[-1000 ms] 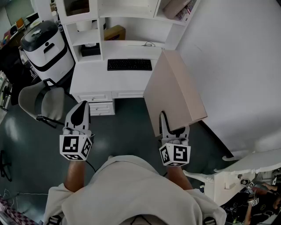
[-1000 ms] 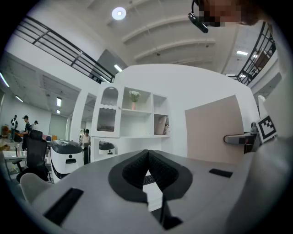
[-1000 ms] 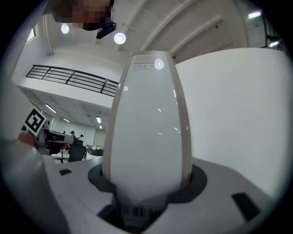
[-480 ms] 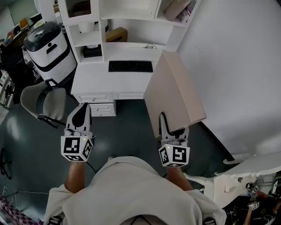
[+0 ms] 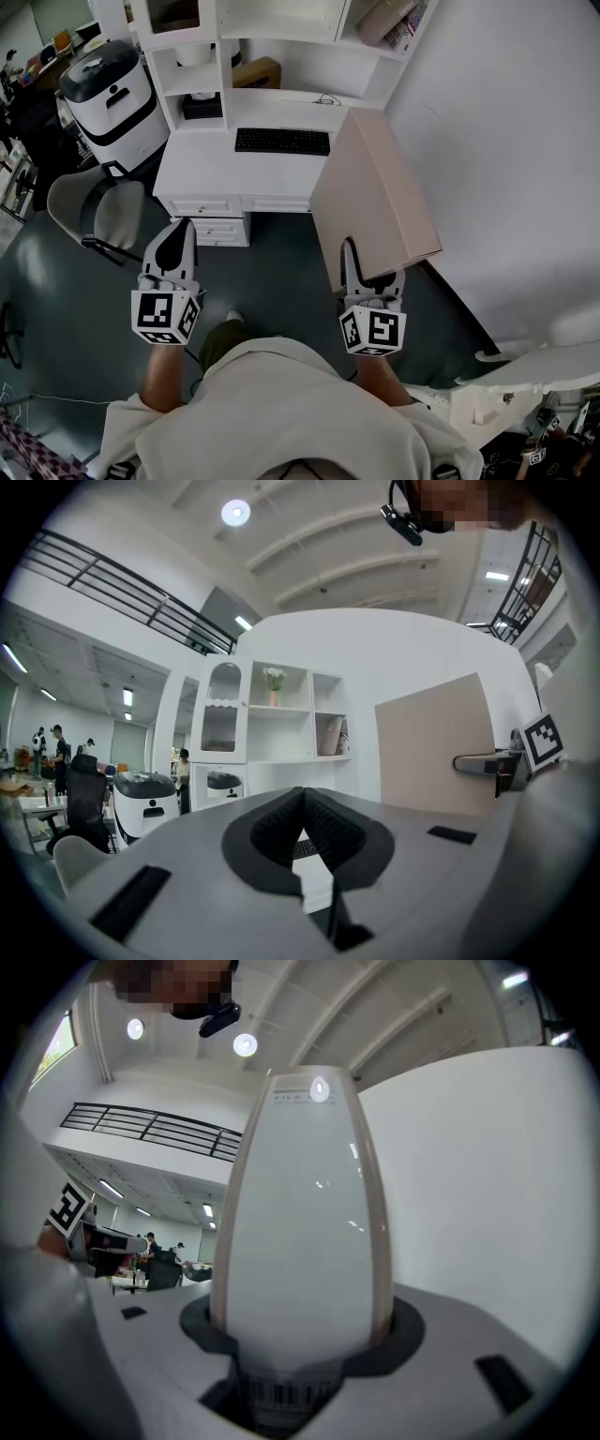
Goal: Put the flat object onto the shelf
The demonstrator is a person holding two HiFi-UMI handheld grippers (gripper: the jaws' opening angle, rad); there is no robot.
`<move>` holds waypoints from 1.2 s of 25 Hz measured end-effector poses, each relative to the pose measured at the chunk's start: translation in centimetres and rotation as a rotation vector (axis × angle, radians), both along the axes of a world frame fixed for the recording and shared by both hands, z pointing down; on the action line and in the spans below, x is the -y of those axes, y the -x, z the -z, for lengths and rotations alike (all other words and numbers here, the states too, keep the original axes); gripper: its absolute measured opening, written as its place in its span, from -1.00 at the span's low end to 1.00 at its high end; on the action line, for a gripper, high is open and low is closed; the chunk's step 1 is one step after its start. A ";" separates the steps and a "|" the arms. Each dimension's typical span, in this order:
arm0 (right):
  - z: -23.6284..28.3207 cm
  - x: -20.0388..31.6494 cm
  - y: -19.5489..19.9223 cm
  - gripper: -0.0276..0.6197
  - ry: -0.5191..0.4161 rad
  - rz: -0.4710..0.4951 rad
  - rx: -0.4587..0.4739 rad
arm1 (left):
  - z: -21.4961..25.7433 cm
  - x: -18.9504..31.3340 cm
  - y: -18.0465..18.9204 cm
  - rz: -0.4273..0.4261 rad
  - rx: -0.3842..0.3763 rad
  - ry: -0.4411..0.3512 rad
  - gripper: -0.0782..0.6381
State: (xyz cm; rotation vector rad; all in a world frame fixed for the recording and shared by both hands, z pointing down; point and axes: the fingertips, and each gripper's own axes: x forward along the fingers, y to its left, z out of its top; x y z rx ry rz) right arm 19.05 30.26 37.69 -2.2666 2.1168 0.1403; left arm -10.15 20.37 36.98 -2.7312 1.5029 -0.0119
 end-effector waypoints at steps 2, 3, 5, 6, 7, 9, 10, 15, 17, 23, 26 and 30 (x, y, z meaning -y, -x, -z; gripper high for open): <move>-0.1 0.6 0.0 -0.07 0.001 0.001 0.000 | -0.2 0.6 0.0 0.000 -0.002 0.000 -0.80; -0.2 1.0 0.1 -0.07 0.002 0.001 -0.002 | -0.3 1.0 0.0 0.000 -0.004 0.001 -0.80; -0.3 1.9 0.2 -0.07 0.005 -0.001 -0.006 | -0.6 1.9 0.1 -0.003 -0.010 0.006 -0.80; -0.3 2.4 0.3 -0.07 0.006 -0.003 -0.008 | -0.8 2.5 0.1 -0.006 -0.012 0.008 -0.80; -0.4 3.0 0.3 -0.07 0.007 -0.005 -0.011 | -1.0 3.1 0.0 -0.010 -0.013 0.009 -0.80; -0.4 4.0 0.5 -0.07 0.009 -0.011 -0.014 | -1.2 4.5 -0.2 -0.021 -0.014 0.010 -0.80; -0.5 4.6 0.5 -0.07 0.011 -0.014 -0.016 | -1.2 5.2 -0.2 -0.027 -0.014 0.009 -0.80; -0.7 8.4 0.8 -0.07 0.014 -0.027 -0.015 | -1.1 9.5 -0.3 -0.046 -0.018 0.002 -0.80; -0.7 10.2 1.0 -0.07 0.014 -0.029 -0.015 | -1.1 11.5 -0.2 -0.051 -0.018 0.001 -0.80; -0.6 16.3 1.5 -0.07 0.006 -0.045 -0.013 | -1.3 18.0 -0.1 -0.076 -0.020 0.005 -0.80; -0.4 19.2 1.7 -0.07 0.006 -0.055 -0.017 | -1.2 21.1 0.0 -0.092 -0.021 0.004 -0.80; -0.2 22.9 2.3 -0.07 0.011 -0.071 -0.022 | -1.0 25.0 0.2 -0.113 -0.018 0.005 -0.80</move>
